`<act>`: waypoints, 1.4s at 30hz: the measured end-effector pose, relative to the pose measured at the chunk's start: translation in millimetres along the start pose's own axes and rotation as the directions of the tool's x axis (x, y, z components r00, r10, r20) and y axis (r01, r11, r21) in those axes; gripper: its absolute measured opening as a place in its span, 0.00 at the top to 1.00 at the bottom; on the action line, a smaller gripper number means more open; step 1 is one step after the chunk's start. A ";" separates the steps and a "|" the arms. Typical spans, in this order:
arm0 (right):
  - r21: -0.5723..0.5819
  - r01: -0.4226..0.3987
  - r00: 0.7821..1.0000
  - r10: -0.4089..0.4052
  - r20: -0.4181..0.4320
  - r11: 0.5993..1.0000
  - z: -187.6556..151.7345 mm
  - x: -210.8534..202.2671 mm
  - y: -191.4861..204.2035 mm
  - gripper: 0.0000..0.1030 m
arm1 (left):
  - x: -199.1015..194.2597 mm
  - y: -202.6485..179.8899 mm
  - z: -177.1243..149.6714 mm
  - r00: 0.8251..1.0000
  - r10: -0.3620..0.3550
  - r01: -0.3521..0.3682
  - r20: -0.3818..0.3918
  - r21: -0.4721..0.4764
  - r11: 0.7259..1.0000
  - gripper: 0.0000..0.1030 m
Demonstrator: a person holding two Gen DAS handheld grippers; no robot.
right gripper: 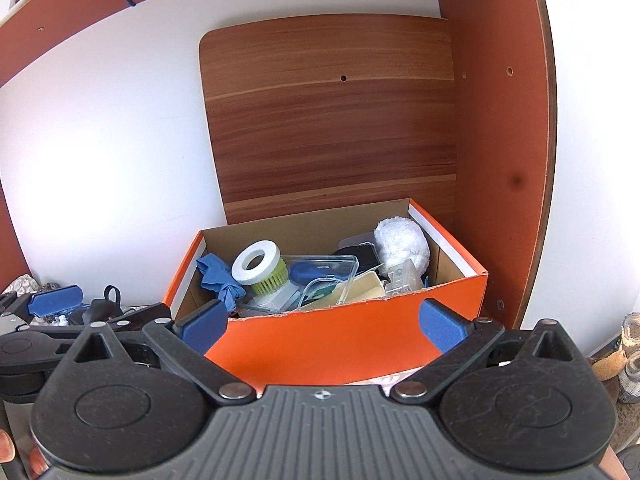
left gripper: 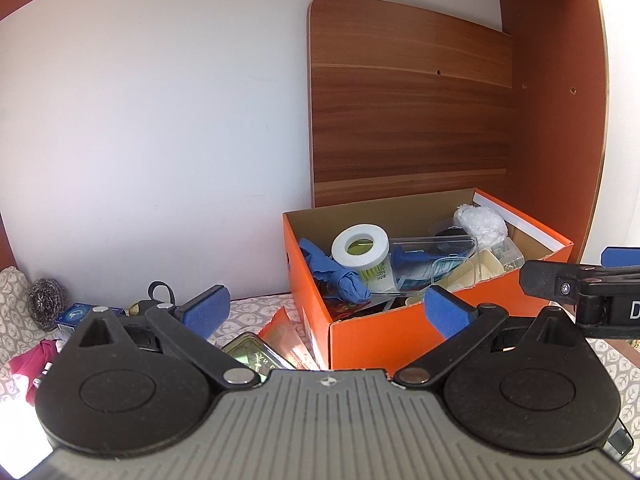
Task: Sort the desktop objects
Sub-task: 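Move both tools back from the box toward the items on the bed, then move the left tool to the green bottle opener while the right tool approaches the white flat box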
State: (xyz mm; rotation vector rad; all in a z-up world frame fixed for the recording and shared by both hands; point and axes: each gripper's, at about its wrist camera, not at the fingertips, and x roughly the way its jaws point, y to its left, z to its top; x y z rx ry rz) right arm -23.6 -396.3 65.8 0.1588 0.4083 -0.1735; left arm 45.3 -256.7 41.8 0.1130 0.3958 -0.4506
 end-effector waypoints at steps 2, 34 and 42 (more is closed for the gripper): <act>-0.004 -0.015 1.000 0.015 0.004 1.000 0.1 -3.6 1.7 0.00 | -0.8 1.3 -1.6 1.000 -0.007 0.007 -0.010 -0.006 1.000 0.00; -0.077 -0.204 0.978 0.206 0.024 0.976 -36.5 -57.7 81.2 0.00 | -56.1 65.0 -45.2 1.000 0.018 -0.018 0.024 0.007 1.000 0.00; -0.109 -0.233 0.972 0.231 -0.034 0.966 -59.5 -62.3 105.3 0.00 | -77.2 88.6 -65.6 0.999 0.038 -0.039 0.028 0.020 0.999 0.00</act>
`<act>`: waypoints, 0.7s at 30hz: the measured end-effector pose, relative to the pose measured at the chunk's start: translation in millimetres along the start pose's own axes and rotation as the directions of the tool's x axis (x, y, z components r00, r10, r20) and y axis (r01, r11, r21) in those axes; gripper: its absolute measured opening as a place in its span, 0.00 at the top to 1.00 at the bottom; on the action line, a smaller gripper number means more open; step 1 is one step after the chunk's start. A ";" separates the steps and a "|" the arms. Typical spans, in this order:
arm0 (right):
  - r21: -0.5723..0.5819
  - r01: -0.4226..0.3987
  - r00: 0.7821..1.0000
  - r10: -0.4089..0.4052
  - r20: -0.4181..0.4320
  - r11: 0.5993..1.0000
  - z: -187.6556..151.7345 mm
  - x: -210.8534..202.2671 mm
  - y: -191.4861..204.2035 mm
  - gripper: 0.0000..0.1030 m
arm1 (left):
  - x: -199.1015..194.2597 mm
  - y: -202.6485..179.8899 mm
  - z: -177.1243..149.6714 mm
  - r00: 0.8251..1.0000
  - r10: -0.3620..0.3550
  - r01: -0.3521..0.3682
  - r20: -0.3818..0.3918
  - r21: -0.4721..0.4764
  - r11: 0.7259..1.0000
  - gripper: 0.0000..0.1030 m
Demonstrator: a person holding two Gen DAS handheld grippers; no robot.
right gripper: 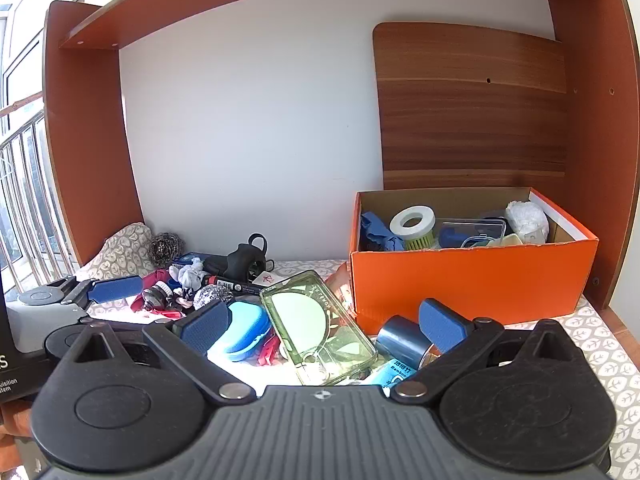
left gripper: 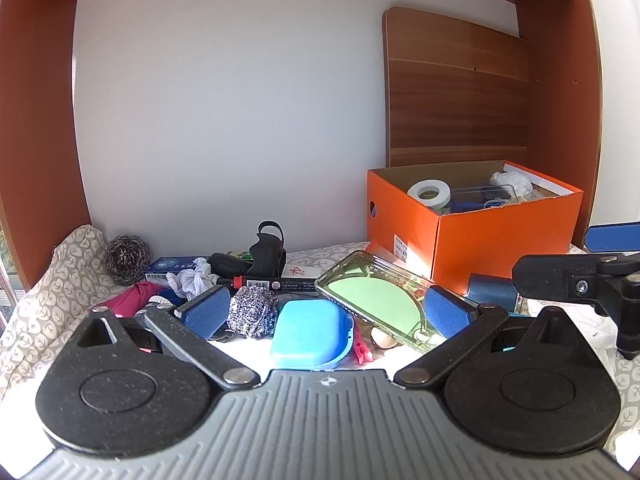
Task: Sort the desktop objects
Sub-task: 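Move the left tool to the green bottle opener while the right tool approaches the white flat box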
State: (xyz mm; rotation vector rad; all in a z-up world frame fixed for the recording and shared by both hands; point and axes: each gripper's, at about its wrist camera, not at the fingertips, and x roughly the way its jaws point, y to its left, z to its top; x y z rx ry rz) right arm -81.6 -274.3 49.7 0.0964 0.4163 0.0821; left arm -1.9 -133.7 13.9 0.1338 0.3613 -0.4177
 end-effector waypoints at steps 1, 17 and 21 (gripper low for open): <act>-0.004 -0.002 1.000 0.002 -0.005 1.000 -3.4 -0.4 2.8 0.00 | -2.2 3.7 -4.4 1.000 -0.004 0.004 -0.007 0.002 1.000 0.00; -0.055 0.024 0.991 -0.031 -0.133 0.998 -68.3 2.3 16.3 0.00 | 10.4 -5.3 -55.2 0.989 -0.094 0.111 -0.116 0.151 0.982 0.00; -0.015 0.025 0.989 -0.027 -0.148 1.000 -69.1 3.6 7.0 0.00 | 23.0 -14.3 -55.3 0.979 -0.141 0.171 -0.145 0.227 0.959 0.00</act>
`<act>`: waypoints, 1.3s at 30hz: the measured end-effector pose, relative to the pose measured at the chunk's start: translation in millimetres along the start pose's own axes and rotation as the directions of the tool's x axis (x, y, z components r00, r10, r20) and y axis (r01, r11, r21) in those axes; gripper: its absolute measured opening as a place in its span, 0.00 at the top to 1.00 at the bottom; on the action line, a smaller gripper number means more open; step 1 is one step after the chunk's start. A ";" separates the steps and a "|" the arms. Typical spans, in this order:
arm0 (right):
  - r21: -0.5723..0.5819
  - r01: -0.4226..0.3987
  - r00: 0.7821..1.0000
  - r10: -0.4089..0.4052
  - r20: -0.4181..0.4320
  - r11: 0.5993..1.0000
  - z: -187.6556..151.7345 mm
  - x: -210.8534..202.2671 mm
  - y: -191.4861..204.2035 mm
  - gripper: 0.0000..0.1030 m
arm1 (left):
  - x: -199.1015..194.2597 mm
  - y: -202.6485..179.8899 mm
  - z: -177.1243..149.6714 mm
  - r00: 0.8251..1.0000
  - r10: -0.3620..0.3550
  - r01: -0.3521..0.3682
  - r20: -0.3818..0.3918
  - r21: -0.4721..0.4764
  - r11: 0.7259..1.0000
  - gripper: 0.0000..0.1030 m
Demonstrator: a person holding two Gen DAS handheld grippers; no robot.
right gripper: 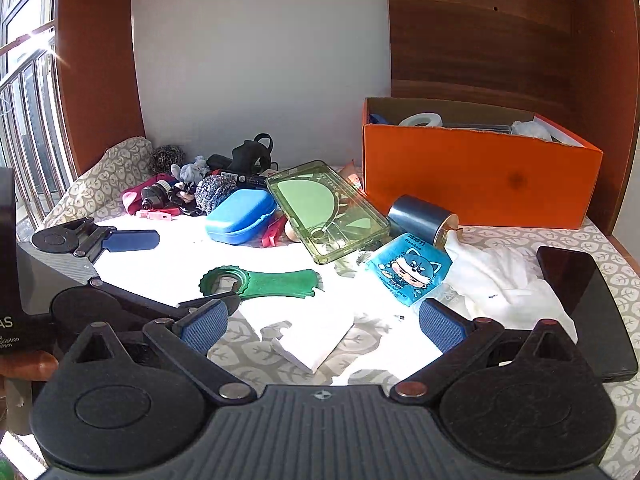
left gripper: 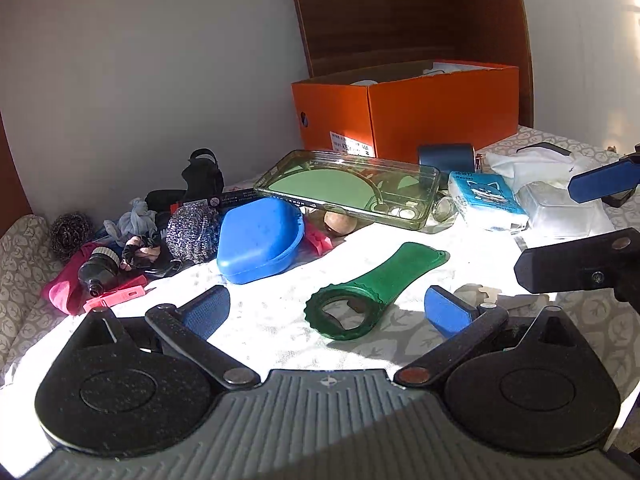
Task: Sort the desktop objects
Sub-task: 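Move the left tool to the green bottle opener while the right tool approaches the white flat box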
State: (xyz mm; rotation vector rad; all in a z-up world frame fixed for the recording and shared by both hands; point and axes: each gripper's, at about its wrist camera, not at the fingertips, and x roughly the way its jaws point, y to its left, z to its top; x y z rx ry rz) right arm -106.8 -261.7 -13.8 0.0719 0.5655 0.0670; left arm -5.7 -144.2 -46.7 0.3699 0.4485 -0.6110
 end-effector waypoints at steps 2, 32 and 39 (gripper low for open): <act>0.016 0.004 1.000 -0.004 -0.005 1.000 0.2 1.3 -4.6 0.00 | 9.8 -2.9 2.4 0.998 -0.045 0.047 -0.032 0.036 0.998 0.00; 0.139 -0.176 0.974 0.193 -0.120 0.975 -9.3 34.1 8.5 0.00 | -5.5 51.4 -26.8 0.989 -0.116 0.104 -0.092 -0.124 0.987 0.52; 0.152 -0.233 0.960 0.252 -0.121 0.960 -3.6 36.1 23.3 0.00 | -9.9 61.0 -31.7 0.994 -0.058 0.045 -0.098 -0.129 0.991 0.48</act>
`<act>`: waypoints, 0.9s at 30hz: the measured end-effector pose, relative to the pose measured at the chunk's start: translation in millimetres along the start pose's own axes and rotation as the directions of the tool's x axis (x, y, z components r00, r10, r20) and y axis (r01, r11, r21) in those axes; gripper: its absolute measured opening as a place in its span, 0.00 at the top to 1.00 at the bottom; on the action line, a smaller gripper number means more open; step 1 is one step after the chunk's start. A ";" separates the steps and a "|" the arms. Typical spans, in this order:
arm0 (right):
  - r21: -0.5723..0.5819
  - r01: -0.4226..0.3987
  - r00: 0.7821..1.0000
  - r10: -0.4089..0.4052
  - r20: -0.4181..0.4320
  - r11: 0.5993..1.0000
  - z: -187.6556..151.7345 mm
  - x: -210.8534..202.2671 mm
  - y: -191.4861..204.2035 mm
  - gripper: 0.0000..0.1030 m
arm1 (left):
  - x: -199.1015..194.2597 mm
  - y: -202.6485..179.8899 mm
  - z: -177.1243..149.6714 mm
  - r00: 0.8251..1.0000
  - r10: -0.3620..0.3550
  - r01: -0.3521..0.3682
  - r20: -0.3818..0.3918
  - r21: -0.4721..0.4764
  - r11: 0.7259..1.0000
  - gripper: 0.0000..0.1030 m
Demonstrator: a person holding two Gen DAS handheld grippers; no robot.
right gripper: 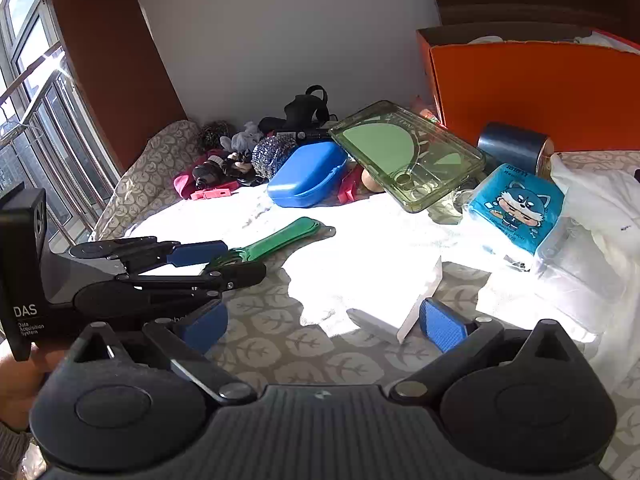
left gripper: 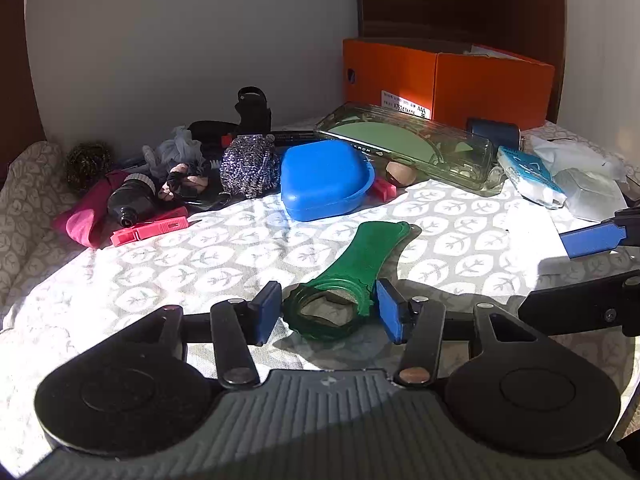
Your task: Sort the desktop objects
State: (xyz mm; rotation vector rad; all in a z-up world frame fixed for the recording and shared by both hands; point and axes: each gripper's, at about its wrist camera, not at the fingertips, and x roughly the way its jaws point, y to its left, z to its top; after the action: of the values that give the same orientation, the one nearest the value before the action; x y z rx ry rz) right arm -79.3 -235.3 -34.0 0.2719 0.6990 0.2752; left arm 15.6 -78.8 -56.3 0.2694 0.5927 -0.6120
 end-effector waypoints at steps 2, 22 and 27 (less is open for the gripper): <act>-0.001 -0.021 1.000 0.021 0.010 1.000 0.4 -0.3 4.5 0.00 | -1.7 6.1 -2.0 1.000 0.013 -0.013 0.000 -0.019 1.000 0.48; -0.675 0.108 0.994 -0.060 0.095 0.730 -2.8 4.7 24.1 0.00 | 2.9 15.7 -3.7 0.999 0.050 -0.050 0.002 -0.052 0.997 0.43; -0.651 -0.075 0.996 0.032 -0.078 0.756 13.1 18.6 -0.1 0.00 | 3.1 13.4 -3.2 0.997 0.071 -0.071 -0.003 -0.054 0.996 0.41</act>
State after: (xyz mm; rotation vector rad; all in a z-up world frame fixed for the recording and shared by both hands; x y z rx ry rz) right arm -57.0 -231.1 -35.4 -0.3968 0.6152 0.5692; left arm 24.4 -68.3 -59.8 0.2389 0.5975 -0.5262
